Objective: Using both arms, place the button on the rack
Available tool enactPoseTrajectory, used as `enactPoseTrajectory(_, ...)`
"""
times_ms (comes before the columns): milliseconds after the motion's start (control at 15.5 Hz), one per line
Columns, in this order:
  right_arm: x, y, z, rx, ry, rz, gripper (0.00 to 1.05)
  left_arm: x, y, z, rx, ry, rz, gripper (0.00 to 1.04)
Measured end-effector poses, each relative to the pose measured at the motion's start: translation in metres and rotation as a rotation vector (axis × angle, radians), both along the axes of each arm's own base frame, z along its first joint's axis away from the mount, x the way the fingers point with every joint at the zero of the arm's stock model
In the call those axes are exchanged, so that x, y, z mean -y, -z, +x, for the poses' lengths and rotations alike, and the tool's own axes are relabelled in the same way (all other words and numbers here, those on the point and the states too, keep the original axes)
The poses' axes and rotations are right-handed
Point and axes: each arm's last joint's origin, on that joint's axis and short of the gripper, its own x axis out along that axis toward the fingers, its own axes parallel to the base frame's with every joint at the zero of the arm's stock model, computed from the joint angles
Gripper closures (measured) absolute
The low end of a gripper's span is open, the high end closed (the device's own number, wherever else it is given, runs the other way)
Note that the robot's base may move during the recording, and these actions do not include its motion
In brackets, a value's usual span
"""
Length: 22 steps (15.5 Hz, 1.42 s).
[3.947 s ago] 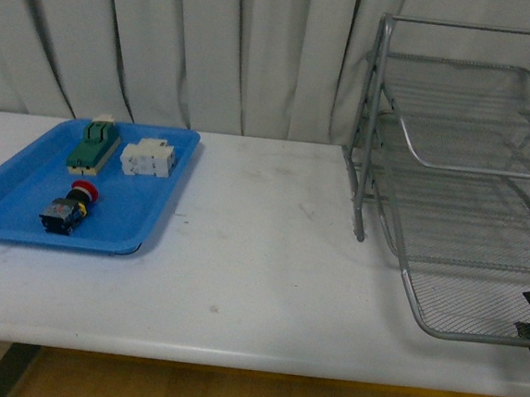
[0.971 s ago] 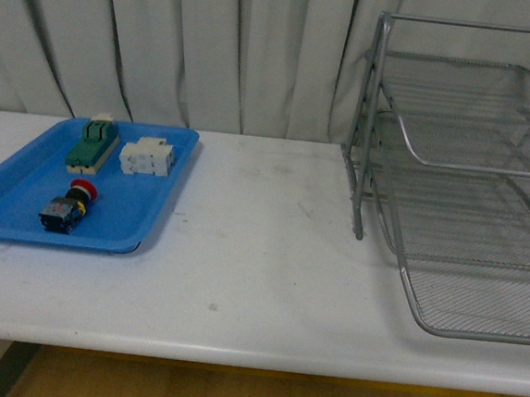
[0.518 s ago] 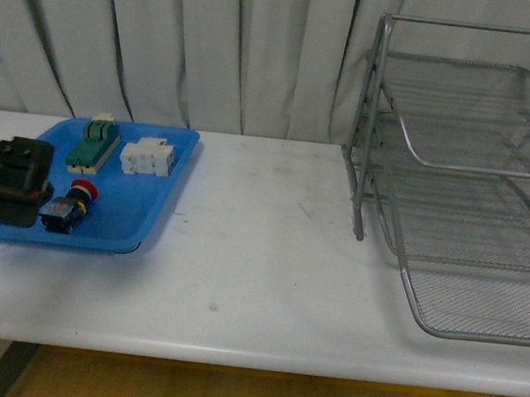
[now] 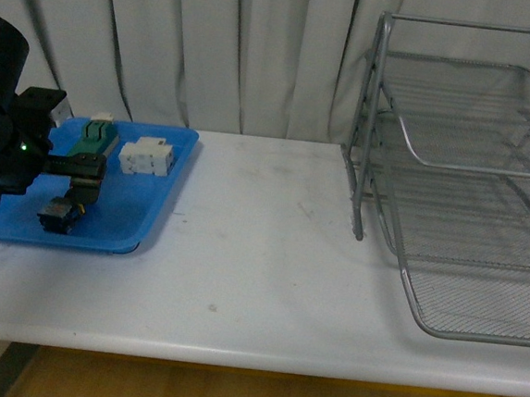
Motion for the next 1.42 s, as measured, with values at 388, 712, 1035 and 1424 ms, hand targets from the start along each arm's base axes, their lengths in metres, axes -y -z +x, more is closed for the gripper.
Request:
enactPoseTrajectory(388,0.0,0.0,0.0,0.0,0.0,0.0,0.06,-0.01,0.026,0.025,-0.053,-0.065,-0.075,0.07)
enactPoseTrajectory(712,0.0,0.0,0.0,0.0,0.0,0.0,0.06,-0.009,0.028,0.023,-0.049,-0.063,-0.105,0.53)
enactPoseTrajectory(1035,0.0,0.0,0.0,0.0,0.0,0.0,0.06,0.009,0.008,-0.009,0.0,-0.01,-0.121,0.64)
enactPoseTrajectory(1424,0.0,0.0,0.0,0.0,0.0,0.0,0.06,0.019,-0.096,-0.1,0.273,0.027,-0.094,0.64)
